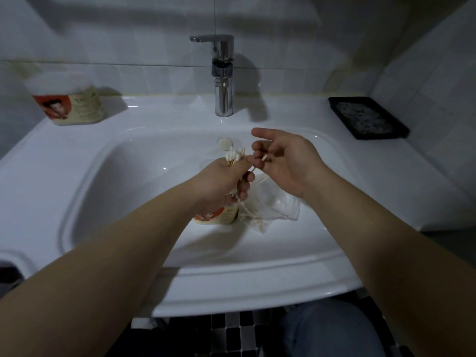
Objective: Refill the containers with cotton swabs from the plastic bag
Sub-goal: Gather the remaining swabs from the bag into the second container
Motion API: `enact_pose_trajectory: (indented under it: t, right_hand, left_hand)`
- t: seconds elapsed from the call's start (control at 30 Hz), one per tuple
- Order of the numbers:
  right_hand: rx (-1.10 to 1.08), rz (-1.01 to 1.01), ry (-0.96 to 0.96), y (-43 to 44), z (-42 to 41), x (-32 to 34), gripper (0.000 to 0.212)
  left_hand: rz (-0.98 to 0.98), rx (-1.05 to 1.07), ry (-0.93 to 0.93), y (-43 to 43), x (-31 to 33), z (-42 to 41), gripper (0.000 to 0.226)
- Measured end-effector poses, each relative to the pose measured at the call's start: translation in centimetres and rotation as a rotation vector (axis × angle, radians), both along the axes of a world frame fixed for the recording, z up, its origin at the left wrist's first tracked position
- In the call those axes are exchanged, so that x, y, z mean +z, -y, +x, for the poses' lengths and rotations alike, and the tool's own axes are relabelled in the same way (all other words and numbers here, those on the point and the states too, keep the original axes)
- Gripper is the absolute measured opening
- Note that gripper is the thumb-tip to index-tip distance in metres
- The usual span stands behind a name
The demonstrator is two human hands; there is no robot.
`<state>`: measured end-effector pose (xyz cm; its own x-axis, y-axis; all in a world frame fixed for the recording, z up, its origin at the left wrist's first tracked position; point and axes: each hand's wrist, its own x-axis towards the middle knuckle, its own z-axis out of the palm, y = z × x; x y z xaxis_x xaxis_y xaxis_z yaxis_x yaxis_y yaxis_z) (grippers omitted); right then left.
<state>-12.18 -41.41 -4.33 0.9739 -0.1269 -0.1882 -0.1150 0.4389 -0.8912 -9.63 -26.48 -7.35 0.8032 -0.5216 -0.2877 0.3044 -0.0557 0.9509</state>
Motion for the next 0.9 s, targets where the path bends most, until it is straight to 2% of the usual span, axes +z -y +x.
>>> enact_pose_trajectory:
  t: [0.07, 0.17, 0.27, 0.4, 0.5, 0.57, 0.63, 0.8, 0.9]
  right_hand:
    - [-0.037, -0.090, 0.021, 0.1, 0.1, -0.1, 0.042]
    - [-0.071, -0.361, 0.074, 0.6, 0.3, -0.7, 0.034]
    - [-0.043, -0.637, 0.115, 0.9, 0.3, -1.3, 0.034]
    - [0.149, -0.974, 0.186, 1.0, 0.0, -1.4, 0.058]
    - [0.340, -1.083, 0.233, 0.8, -0.3, -1.8, 0.079]
    - [0.370, -1.150, 0.253, 0.4, -0.4, -2.4, 0.104]
    - [0.358, -1.224, 0.277, 0.1, -0.4, -2.5, 0.118]
    - [0.295, -1.455, 0.413, 0.0, -0.1, -1.9, 0.097]
    - [0.390, -1.420, 0.367, 0.0, -0.5, -1.9, 0.119]
  left_hand:
    - [0.015, 0.013, -0.006, 0.0, -0.1, 0.1, 0.020]
    - [0.060, 0.003, 0.037, -0.1, -0.6, 0.2, 0.022]
    - [0.080, 0.018, 0.072, -0.4, -0.7, 0.3, 0.028]
    - [-0.052, 0.041, 0.035, -0.4, -0.2, 0.3, 0.020]
    - [-0.149, 0.045, -0.022, -0.7, -0.3, 0.7, 0.016]
    - [-0.145, 0.026, -0.062, -0.8, -0.2, 0.7, 0.016]
    - [-0.147, 0.012, -0.111, -0.7, -0.2, 0.6, 0.020]
    - [-0.163, -0.009, -0.204, -0.8, -0.4, 0.8, 0.021]
    - [-0.183, 0.012, -0.225, -0.7, -0.1, 0.6, 0.027]
